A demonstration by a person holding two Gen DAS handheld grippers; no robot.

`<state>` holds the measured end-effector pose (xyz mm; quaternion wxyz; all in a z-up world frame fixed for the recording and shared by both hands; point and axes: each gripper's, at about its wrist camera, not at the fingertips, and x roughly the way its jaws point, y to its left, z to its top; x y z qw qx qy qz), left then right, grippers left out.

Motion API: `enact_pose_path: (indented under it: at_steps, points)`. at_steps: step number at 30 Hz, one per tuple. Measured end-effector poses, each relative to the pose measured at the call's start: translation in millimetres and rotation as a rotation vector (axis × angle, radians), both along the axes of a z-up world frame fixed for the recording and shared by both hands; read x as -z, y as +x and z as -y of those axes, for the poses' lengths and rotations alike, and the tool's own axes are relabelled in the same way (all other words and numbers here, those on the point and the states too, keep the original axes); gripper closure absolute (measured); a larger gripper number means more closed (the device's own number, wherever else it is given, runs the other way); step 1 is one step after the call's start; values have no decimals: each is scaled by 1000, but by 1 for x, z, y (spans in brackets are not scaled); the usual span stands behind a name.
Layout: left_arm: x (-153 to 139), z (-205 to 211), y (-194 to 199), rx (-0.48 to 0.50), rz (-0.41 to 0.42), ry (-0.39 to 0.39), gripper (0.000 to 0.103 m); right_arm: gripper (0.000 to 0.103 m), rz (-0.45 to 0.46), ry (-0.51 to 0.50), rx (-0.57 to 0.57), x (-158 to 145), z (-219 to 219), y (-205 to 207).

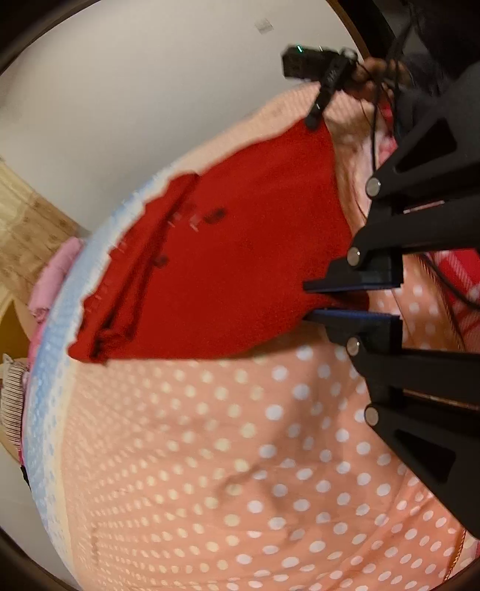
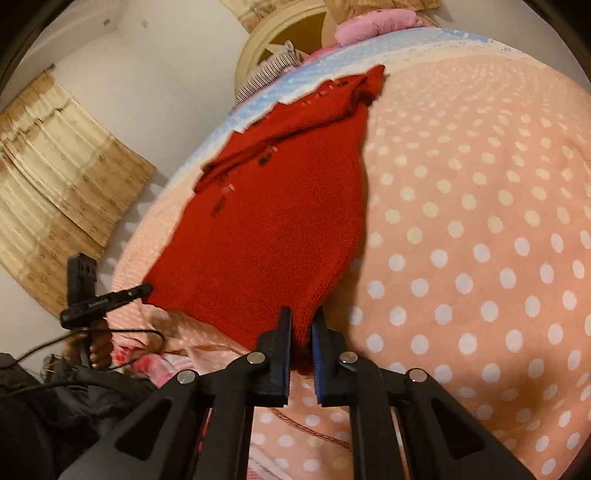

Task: Fold small clothes
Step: 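Grasp the sweater hem with the left tool while the right tool grasps the hem beside it, then lift the hem with both tools and fold it up over the collar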

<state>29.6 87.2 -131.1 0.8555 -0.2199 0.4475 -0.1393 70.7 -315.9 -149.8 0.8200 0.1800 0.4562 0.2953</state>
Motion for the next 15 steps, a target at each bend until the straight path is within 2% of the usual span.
enact_pose_path:
  at_steps: [4, 9, 15]
  points:
    - [-7, -4, -2, -3, 45, -5, 95, 94, 15, 81, 9, -9, 7, 2]
    - [6, -1, 1, 4, 6, -32, 95, 94, -28, 49, 39, 6, 9, 8]
    - [-9, -4, 5, 1, 59, -45, 95, 94, 13, 187, 36, -8, 20, 8]
